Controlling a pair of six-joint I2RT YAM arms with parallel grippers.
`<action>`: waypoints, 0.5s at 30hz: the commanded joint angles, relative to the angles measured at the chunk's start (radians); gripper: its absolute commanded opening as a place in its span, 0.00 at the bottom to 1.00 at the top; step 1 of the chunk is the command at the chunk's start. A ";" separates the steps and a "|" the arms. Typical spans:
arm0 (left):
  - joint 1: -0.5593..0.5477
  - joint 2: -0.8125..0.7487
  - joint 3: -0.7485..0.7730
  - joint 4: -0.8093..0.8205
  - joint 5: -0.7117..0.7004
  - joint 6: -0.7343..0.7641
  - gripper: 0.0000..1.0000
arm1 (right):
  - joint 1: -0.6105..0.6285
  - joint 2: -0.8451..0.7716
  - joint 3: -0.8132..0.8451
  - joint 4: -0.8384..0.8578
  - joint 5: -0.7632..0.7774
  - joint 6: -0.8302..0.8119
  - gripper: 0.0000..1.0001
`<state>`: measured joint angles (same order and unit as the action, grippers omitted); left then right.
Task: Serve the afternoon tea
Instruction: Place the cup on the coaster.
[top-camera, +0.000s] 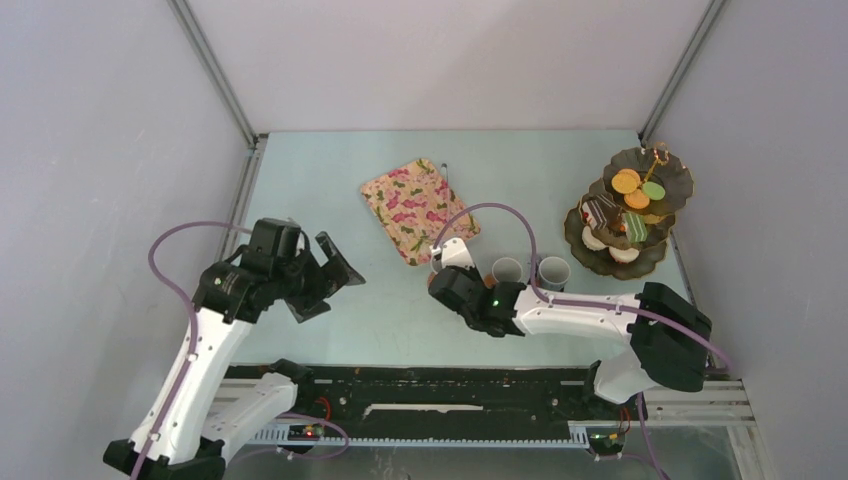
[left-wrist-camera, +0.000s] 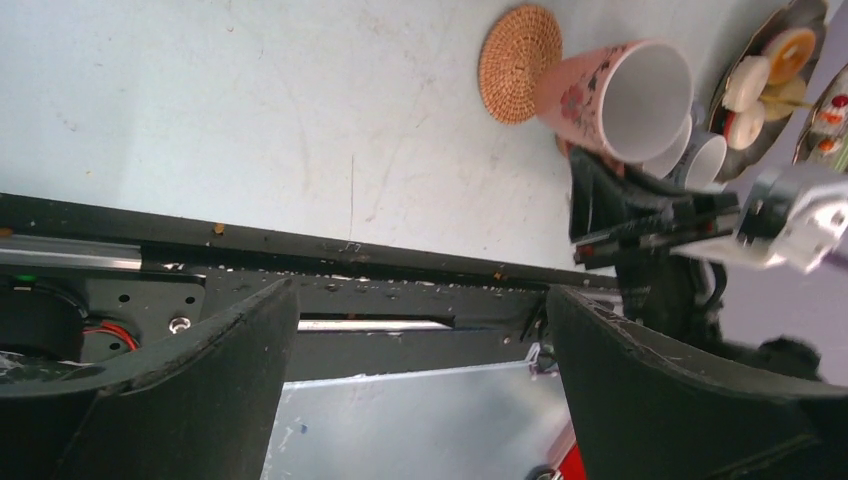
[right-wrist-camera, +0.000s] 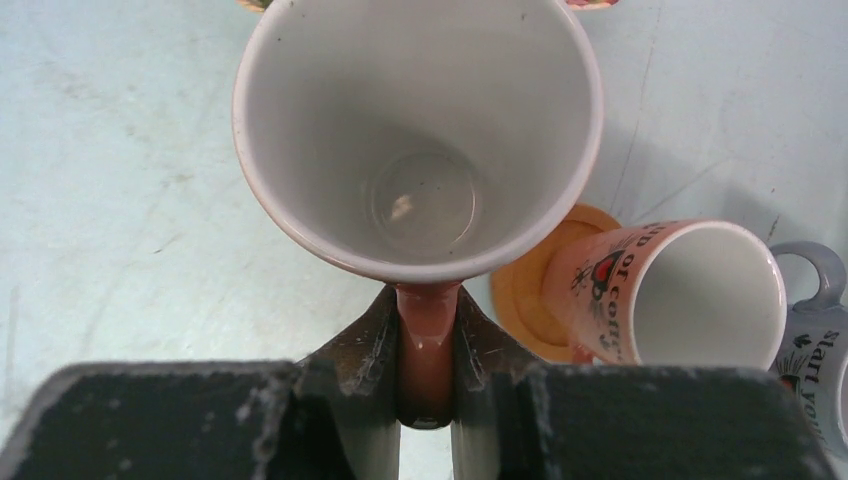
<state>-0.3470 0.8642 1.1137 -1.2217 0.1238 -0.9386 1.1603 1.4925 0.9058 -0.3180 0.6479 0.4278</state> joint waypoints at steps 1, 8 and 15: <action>0.023 -0.049 -0.030 0.029 0.066 0.088 1.00 | -0.041 -0.061 -0.045 0.260 -0.008 -0.044 0.00; 0.029 -0.005 -0.039 0.035 0.101 0.078 0.99 | -0.054 -0.057 -0.095 0.372 -0.055 -0.058 0.00; 0.029 -0.008 -0.065 0.066 0.117 0.057 0.98 | -0.078 -0.017 -0.096 0.415 -0.082 -0.060 0.00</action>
<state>-0.3244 0.8635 1.0515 -1.1881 0.2066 -0.8894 1.0973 1.4876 0.7956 -0.0425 0.5446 0.3664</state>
